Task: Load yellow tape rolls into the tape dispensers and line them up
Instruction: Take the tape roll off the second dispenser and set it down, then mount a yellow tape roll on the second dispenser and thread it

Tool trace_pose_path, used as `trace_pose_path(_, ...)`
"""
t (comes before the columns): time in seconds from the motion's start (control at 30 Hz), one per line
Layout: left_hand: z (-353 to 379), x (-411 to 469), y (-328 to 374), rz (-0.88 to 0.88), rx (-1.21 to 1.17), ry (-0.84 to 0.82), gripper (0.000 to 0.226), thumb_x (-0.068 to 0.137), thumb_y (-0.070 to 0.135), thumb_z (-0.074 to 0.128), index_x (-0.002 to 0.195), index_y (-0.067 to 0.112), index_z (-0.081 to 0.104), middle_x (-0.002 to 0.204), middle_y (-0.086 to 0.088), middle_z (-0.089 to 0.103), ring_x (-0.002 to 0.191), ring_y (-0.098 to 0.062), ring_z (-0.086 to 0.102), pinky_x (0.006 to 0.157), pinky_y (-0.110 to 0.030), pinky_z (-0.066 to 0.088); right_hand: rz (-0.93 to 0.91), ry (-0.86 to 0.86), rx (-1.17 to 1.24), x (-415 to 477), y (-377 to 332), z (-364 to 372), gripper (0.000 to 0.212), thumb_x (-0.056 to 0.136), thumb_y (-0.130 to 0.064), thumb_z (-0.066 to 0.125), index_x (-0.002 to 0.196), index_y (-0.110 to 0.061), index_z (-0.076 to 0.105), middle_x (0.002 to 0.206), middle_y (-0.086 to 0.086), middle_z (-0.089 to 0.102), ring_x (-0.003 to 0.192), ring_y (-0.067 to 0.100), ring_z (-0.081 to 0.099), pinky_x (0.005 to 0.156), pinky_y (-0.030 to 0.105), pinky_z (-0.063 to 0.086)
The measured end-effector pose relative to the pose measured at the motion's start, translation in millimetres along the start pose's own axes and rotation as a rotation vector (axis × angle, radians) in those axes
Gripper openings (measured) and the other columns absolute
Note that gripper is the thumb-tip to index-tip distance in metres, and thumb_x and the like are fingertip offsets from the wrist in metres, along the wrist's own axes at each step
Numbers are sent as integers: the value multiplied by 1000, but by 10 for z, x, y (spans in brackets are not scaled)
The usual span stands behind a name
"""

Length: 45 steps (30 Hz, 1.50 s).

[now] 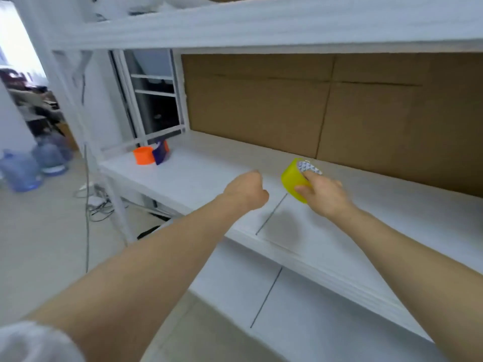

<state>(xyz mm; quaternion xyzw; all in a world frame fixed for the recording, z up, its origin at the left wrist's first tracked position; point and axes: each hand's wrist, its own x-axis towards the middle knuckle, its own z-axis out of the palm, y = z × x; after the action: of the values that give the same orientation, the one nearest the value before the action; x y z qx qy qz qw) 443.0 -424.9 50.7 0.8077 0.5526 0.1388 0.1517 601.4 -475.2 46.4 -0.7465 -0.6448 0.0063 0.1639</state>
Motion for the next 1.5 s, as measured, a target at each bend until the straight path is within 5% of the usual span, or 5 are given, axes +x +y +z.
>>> trace_pose_path(0.43,-794,-204,-2476,-341,-53,78,43,91,18,48,131,3,42,127,-15,55,98,-23,48,85,-34,41,-317,-98,200,876,-2332,987,25,90,-31,52,111,-18,58,113,12,63,106,37,53,77,30,30)
trace_pose_path(0.73,-1201,376,-3863,-466,-7,116,35,89,20,49,123,10,46,108,-3,54,93,-21,46,80,-31,39,-311,-80,356,1921,-3430,1639,30,88,-28,56,118,-24,59,129,5,59,124,33,43,97,27,25)
trace_pose_path(1.1,-1715,1290,-4958,-477,4,86,52,92,21,49,141,10,37,135,-6,55,124,-26,49,99,-33,42,-227,-86,745,2992,-4331,2065,38,80,-47,56,114,-31,62,114,8,67,117,36,51,99,35,40)
trace_pose_path(1.23,-1705,1670,-5172,-386,-25,57,26,91,18,49,114,8,51,123,-11,61,112,-28,54,94,-34,44,-252,-92,770,3287,-4358,2242,66,63,-63,51,116,-26,62,113,4,70,110,31,60,99,52,43)
trace_pose_path(1.5,-1584,2471,-5532,-198,-207,-115,36,87,14,59,122,12,51,123,-11,59,116,-25,53,100,-34,43,-78,1,757,3559,-4597,2217,43,77,-32,63,116,-13,65,105,11,71,97,27,67,91,49,51)
